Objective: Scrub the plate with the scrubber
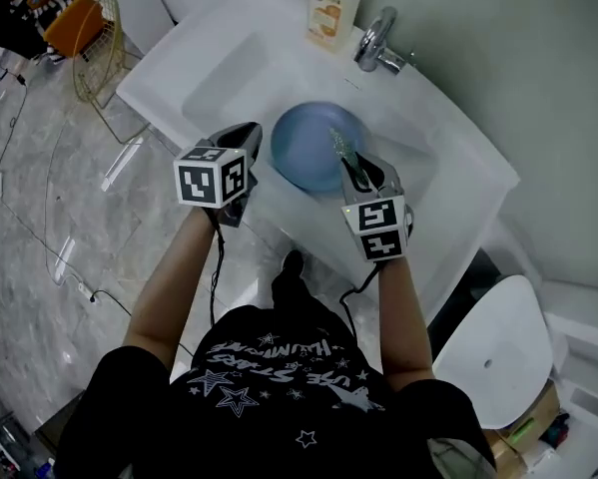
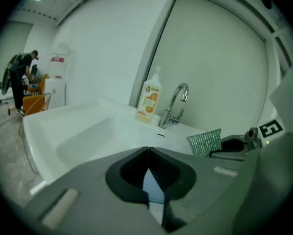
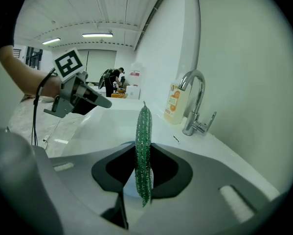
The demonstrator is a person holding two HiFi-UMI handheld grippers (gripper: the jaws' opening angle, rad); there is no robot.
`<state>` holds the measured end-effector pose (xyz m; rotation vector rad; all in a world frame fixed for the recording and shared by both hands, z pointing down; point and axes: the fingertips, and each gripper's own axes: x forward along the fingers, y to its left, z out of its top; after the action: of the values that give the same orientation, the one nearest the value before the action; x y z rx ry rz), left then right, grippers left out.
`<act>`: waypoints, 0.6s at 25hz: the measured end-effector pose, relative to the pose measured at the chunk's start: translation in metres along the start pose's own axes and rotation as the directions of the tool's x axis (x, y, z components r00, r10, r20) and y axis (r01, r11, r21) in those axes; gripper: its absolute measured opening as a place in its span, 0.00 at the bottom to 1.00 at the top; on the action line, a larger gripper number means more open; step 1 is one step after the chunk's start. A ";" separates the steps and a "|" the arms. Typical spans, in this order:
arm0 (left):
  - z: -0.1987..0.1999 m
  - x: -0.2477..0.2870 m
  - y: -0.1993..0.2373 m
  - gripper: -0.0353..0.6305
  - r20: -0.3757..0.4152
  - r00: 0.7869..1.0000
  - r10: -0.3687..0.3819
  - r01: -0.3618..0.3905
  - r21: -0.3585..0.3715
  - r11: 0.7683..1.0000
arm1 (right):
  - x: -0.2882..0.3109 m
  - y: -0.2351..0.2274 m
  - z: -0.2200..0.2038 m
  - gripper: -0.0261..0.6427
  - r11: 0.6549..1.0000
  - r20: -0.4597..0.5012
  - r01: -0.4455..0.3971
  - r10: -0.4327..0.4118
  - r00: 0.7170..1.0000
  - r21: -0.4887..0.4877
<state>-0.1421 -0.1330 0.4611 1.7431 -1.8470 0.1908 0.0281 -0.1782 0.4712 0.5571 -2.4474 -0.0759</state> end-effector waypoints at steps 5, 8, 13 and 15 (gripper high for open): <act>-0.022 -0.065 0.010 0.06 0.043 0.998 0.055 -0.057 0.049 0.997 | -0.009 0.027 0.010 0.20 1.000 0.005 -0.006 0.006 1.000 -0.002; -0.046 -0.104 0.017 0.06 0.044 0.995 0.095 -0.097 0.047 0.994 | -0.023 0.052 0.020 0.20 1.000 0.025 -0.007 0.008 1.000 -0.020; -0.080 -0.167 0.022 0.06 0.054 0.994 0.100 -0.099 -0.021 0.995 | -0.055 0.098 0.031 0.20 1.000 0.064 -0.001 0.003 0.998 -0.026; -0.091 -0.191 0.020 0.06 0.062 0.993 0.102 -0.101 -0.026 0.995 | -0.071 0.116 0.031 0.20 1.000 0.076 -0.001 0.003 0.997 -0.031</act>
<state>-0.1376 0.0789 0.4459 1.6585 -1.9772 0.1549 0.0177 -0.0460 0.4271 0.5476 -2.5159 -0.1362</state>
